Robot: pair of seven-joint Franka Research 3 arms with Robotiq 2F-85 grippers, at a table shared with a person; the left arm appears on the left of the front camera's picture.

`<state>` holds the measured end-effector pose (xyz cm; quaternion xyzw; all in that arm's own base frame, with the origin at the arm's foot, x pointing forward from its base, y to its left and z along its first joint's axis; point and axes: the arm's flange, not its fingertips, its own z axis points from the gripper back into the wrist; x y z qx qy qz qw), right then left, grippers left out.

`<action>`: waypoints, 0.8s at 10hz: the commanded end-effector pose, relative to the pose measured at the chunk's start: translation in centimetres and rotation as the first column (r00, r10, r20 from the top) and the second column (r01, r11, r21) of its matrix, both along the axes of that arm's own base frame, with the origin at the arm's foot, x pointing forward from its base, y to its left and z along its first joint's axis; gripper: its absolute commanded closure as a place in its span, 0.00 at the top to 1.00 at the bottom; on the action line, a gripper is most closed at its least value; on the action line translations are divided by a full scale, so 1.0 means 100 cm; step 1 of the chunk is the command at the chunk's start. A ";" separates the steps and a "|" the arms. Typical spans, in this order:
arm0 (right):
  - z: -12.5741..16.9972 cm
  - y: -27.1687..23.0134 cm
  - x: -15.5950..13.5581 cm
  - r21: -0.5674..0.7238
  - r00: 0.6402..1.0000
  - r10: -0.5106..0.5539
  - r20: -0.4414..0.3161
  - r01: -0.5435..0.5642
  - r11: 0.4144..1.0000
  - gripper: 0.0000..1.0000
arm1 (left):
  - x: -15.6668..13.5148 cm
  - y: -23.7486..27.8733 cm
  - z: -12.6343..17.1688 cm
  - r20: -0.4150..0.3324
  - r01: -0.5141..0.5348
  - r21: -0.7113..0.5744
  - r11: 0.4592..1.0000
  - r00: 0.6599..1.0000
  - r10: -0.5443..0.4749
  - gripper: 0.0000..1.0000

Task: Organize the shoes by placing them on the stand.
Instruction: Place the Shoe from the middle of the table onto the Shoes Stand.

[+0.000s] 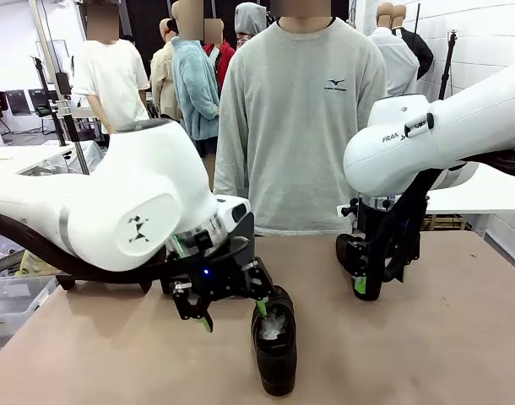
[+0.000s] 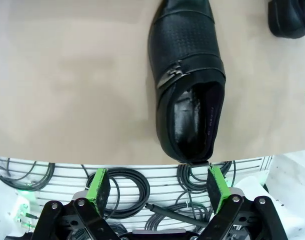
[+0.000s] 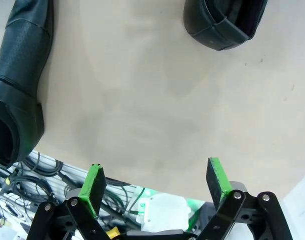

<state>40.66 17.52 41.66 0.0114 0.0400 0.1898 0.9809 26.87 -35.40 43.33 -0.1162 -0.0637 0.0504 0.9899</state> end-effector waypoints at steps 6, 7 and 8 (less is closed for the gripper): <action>0.002 0.000 0.003 -0.014 1.000 0.010 -0.006 -0.010 1.000 1.00 | -0.005 -0.037 -0.041 0.121 0.186 0.118 0.975 0.972 -0.200 1.00; 0.002 0.000 0.003 -0.014 1.000 0.010 -0.006 -0.010 1.000 1.00 | 0.000 -0.034 -0.033 0.081 0.163 0.107 0.981 0.982 -0.172 1.00; 0.002 0.000 0.003 -0.014 1.000 0.010 -0.006 -0.010 1.000 1.00 | -0.011 -0.031 -0.039 0.093 0.208 0.124 0.970 0.971 -0.220 1.00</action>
